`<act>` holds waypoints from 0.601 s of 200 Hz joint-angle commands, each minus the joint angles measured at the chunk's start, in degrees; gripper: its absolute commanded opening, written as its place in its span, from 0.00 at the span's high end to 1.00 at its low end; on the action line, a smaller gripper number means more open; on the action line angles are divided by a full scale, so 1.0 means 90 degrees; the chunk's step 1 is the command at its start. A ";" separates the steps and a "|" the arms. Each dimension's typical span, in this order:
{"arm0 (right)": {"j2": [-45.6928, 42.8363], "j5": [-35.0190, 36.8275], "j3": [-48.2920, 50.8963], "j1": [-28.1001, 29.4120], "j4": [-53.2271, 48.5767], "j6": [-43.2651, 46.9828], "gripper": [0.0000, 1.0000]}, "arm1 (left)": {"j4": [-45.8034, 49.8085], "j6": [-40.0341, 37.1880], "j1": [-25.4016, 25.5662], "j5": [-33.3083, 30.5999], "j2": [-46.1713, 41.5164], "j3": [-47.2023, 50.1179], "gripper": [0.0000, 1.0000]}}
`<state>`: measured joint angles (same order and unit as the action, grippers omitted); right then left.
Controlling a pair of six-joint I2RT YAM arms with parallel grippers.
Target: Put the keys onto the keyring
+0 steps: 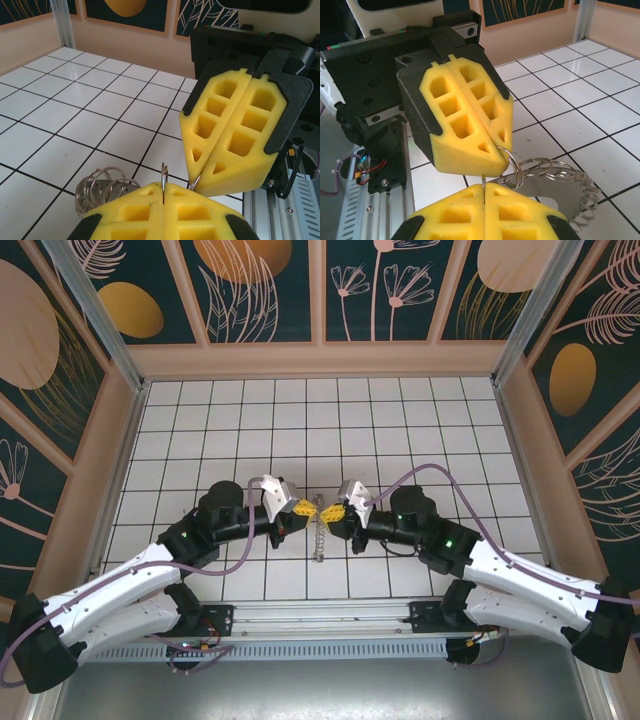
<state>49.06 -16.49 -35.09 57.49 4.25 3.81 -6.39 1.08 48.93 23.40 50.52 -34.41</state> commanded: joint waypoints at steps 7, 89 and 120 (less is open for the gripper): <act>-0.0092 0.0235 -0.0039 0.0069 0.0601 -0.0003 1.00 | -0.0234 -0.0046 0.0003 0.0086 -0.0067 -0.0107 1.00; 0.0001 0.0778 -0.0027 0.0175 0.0845 -0.0155 1.00 | -0.0237 -0.0029 0.0003 0.0012 -0.0037 -0.0092 1.00; 0.0019 0.0924 -0.0043 0.0176 0.0846 -0.0170 1.00 | -0.0242 -0.0027 0.0003 0.0017 -0.0038 -0.0083 1.00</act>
<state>49.06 -10.81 -35.09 58.72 8.19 3.07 -6.57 1.10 48.88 22.31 50.52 -34.41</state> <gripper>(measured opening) 0.048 0.041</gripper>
